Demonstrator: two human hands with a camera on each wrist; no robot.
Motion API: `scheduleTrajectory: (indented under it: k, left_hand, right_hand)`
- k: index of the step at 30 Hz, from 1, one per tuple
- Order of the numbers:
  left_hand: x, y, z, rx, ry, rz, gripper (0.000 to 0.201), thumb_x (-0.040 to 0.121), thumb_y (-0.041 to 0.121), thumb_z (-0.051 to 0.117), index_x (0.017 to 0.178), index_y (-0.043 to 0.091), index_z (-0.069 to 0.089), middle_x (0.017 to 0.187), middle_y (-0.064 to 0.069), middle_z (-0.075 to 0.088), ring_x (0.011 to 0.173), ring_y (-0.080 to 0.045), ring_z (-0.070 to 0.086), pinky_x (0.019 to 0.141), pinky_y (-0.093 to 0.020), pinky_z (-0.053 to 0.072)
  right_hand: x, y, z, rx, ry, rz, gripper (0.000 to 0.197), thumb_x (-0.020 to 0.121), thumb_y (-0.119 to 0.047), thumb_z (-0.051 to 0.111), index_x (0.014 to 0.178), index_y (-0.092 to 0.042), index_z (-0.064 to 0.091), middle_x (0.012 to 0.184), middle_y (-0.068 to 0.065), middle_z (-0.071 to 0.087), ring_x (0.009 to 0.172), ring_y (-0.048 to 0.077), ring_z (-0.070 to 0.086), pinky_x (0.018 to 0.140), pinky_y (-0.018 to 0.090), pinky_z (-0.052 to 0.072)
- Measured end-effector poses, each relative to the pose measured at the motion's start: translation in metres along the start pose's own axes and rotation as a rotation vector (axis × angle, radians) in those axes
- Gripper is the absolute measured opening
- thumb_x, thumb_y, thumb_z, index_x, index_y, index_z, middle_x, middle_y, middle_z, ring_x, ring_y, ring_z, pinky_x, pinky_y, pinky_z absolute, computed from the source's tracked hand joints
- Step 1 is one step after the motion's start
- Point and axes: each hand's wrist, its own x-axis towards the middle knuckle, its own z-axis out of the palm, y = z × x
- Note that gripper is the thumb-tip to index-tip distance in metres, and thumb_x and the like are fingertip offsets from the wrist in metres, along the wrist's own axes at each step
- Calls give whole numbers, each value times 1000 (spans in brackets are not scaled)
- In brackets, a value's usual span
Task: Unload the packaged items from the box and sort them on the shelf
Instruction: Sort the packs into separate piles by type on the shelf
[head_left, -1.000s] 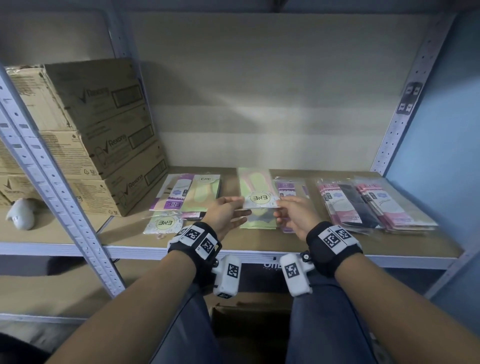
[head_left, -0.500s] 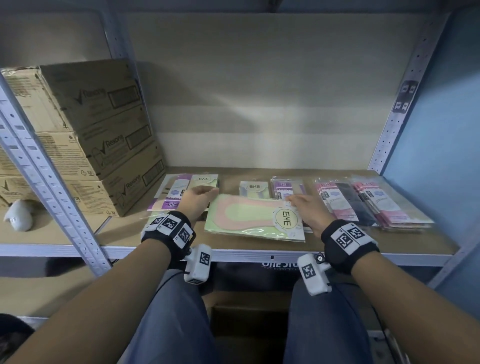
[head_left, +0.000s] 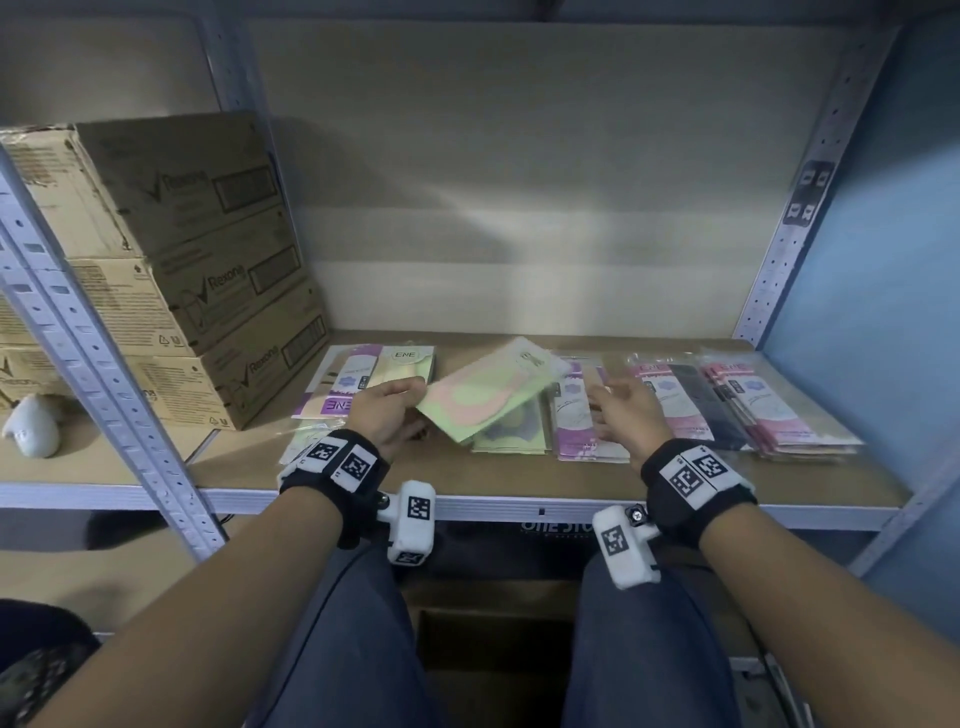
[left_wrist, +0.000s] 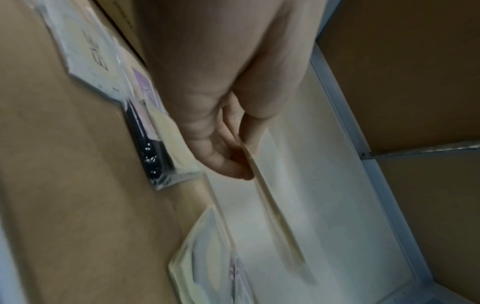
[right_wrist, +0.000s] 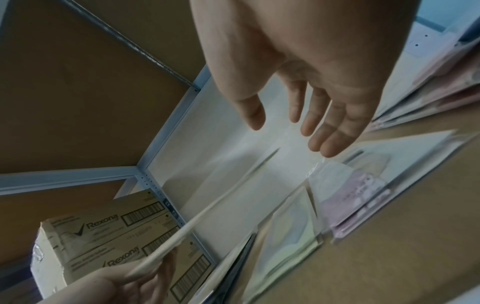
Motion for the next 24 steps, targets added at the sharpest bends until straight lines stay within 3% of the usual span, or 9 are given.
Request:
scheduleTrajectory:
  k: [4, 6, 9, 13, 15, 18, 20, 24]
  left_hand:
    - [-7, -5, 13, -56, -38, -10, 29, 89, -6, 57, 118, -4, 56, 116, -19, 62, 109, -30, 61, 90, -36, 53]
    - [-12, -9, 19, -79, -48, -15, 34, 88, -7, 58, 122, -5, 53, 119, -20, 61, 110, -30, 61, 86, -33, 55]
    - [-17, -18, 27, -86, -69, -20, 36, 87, -6, 59, 122, -4, 52, 118, -19, 62, 105, -28, 63, 80, -29, 58]
    - [-21, -27, 36, -52, -50, 12, 31, 86, -9, 59, 116, -2, 53, 103, -13, 64, 92, -22, 64, 82, -28, 54]
    - [-17, -32, 37, 15, -37, 44, 33, 84, -6, 63, 116, -4, 53, 106, -16, 64, 92, -24, 66, 80, -30, 56]
    - [-9, -39, 36, 296, 5, 191, 35, 80, 10, 74, 111, 3, 61, 100, -9, 66, 95, -27, 66, 88, -39, 55]
    - [-7, -42, 38, 522, 24, 314, 33, 79, 19, 76, 108, 8, 64, 90, -1, 64, 88, -20, 64, 85, -32, 53]
    - [-3, -50, 45, 777, 39, 424, 36, 84, 23, 71, 114, 6, 63, 92, -1, 61, 83, -13, 57, 78, -21, 45]
  right_hand:
    - [-11, -6, 16, 14, -101, -21, 21, 90, -21, 61, 108, -11, 62, 103, 9, 65, 77, 18, 64, 65, 31, 55]
    - [-16, -8, 28, 30, -160, -17, 20, 89, -16, 63, 107, -6, 64, 95, 11, 66, 72, 19, 64, 66, 32, 57]
    - [-19, -9, 45, 64, -191, -4, 24, 86, -11, 67, 109, -3, 62, 90, 13, 67, 71, 20, 65, 68, 33, 59]
    - [-20, -7, 55, 119, -140, 0, 28, 84, 0, 66, 111, 1, 58, 90, 14, 66, 63, 19, 62, 53, 24, 54]
    - [-18, -5, 54, 84, -114, -15, 29, 83, -1, 67, 111, 0, 59, 94, 16, 66, 60, 17, 59, 47, 20, 48]
    - [-12, 2, 53, -64, -79, -64, 33, 82, -8, 69, 114, -4, 62, 87, 6, 65, 60, 13, 54, 54, 25, 45]
    - [-10, 5, 53, -161, -52, -115, 37, 83, -11, 69, 118, -5, 62, 90, 5, 67, 66, 15, 58, 58, 28, 49]
    - [-11, 8, 53, -389, -37, -177, 38, 89, -16, 62, 126, -6, 59, 115, 7, 67, 102, 20, 63, 82, 20, 44]
